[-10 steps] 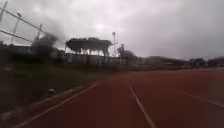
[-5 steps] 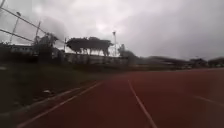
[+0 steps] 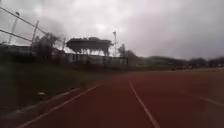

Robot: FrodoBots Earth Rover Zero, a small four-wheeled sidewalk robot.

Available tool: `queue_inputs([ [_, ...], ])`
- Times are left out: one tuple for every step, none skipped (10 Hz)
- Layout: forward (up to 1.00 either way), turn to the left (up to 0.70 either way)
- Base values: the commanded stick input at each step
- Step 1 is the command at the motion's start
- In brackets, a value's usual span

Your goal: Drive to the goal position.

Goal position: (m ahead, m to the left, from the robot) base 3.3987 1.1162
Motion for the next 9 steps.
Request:
queue_inputs([
  [0.5, 0.0],
  [0.5, 0.0],
  [0.5, 0.0],
  [0.5, 0.0],
  [0.5, 0.0],
  [0.5, 0.0],
  [0.5, 0.0],
  [0.5, 0.0],
  [0.5, 0.0],
])
